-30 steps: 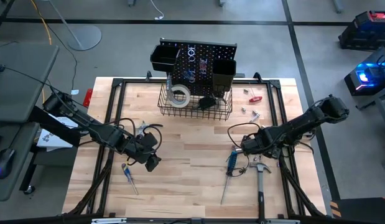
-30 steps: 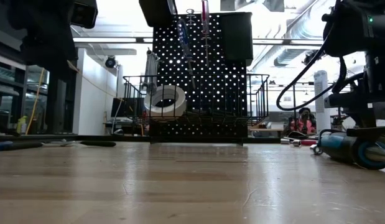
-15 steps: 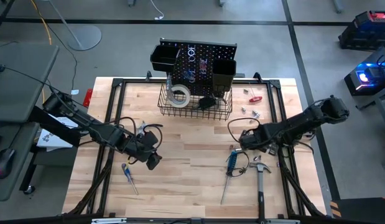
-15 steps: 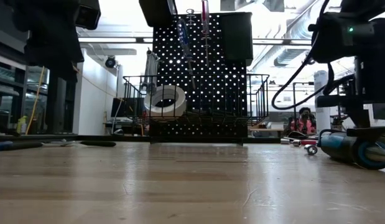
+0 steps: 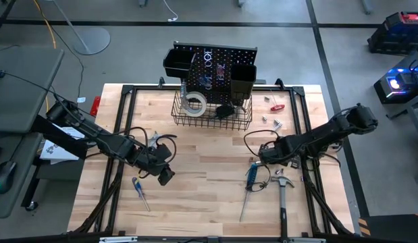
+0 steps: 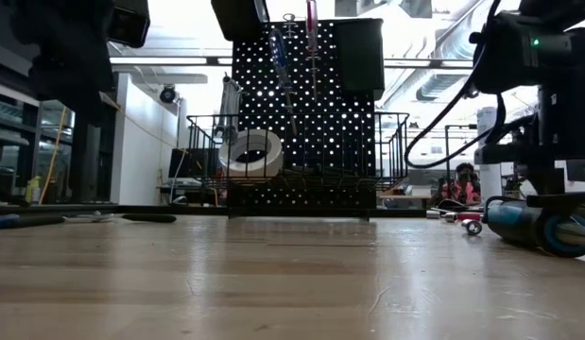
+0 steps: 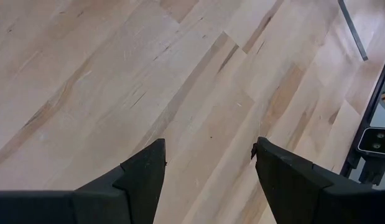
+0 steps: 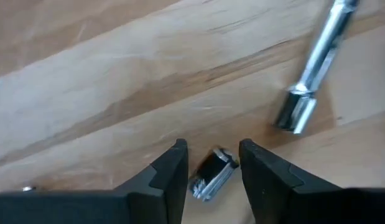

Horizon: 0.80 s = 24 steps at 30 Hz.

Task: Hang tools onto peg board
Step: Put the socket in the left black bin on the pegboard

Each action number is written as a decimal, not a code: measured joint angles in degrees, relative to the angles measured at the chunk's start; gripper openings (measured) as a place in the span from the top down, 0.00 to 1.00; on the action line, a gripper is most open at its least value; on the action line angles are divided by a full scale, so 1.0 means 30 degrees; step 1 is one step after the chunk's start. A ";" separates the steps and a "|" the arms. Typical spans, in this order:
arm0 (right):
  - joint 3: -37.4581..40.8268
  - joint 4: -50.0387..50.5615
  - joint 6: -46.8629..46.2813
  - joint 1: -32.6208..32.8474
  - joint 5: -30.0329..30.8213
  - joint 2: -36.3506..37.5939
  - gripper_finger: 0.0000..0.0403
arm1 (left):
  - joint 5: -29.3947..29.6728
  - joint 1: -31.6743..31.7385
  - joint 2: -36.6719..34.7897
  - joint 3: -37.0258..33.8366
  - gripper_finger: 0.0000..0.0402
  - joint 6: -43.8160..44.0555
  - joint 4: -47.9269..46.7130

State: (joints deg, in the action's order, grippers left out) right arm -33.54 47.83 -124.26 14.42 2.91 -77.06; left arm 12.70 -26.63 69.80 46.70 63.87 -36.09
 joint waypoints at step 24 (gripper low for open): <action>-0.0478 -0.1310 -0.0572 0.0689 -0.1017 -0.1653 0.67 | -0.0344 0.0015 0.0000 0.0000 0.42 0.0184 0.0004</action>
State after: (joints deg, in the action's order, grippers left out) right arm -34.97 43.90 -125.97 16.49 -0.14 -82.02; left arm 11.67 -26.59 69.80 46.70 64.42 -36.07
